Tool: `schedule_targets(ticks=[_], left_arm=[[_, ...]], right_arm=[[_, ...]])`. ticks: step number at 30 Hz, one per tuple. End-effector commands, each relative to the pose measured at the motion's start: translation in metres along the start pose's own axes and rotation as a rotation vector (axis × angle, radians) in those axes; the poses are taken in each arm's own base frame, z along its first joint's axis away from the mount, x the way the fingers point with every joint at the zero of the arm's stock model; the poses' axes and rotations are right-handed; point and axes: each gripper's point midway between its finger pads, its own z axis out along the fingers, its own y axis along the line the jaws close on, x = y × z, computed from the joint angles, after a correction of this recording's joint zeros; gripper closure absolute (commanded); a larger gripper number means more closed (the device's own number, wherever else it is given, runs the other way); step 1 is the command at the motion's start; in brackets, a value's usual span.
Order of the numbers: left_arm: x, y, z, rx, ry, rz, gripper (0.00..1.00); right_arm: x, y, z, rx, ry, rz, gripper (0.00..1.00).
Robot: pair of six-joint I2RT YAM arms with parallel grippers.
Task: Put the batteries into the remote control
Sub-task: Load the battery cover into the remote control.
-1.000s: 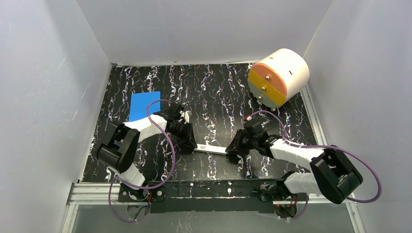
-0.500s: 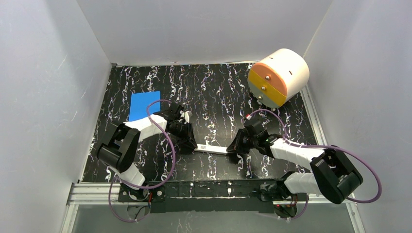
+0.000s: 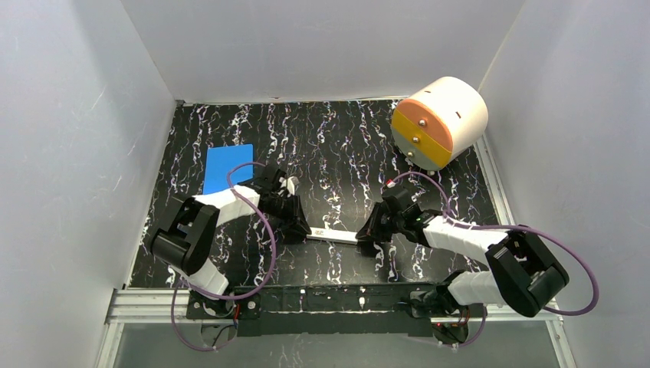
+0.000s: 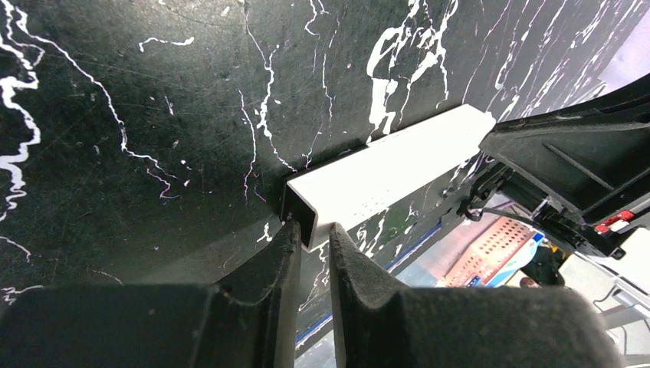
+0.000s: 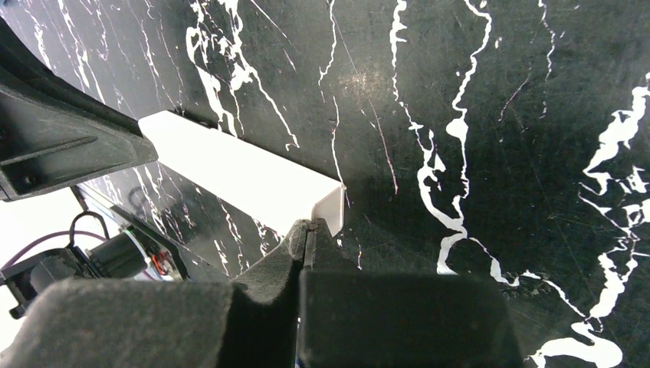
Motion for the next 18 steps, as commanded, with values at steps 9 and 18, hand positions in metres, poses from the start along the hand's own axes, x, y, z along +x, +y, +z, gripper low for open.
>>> schedule_targets(ticks=[9, 18], left_arm=[[0.036, 0.039, 0.038, -0.062, 0.09, -0.102, 1.0], [0.014, 0.034, 0.012, -0.167, 0.019, -0.017, 0.99]], right_arm=[[0.029, 0.006, 0.034, 0.063, 0.084, 0.015, 0.99], [0.002, 0.019, 0.013, 0.139, -0.033, -0.06, 0.99]])
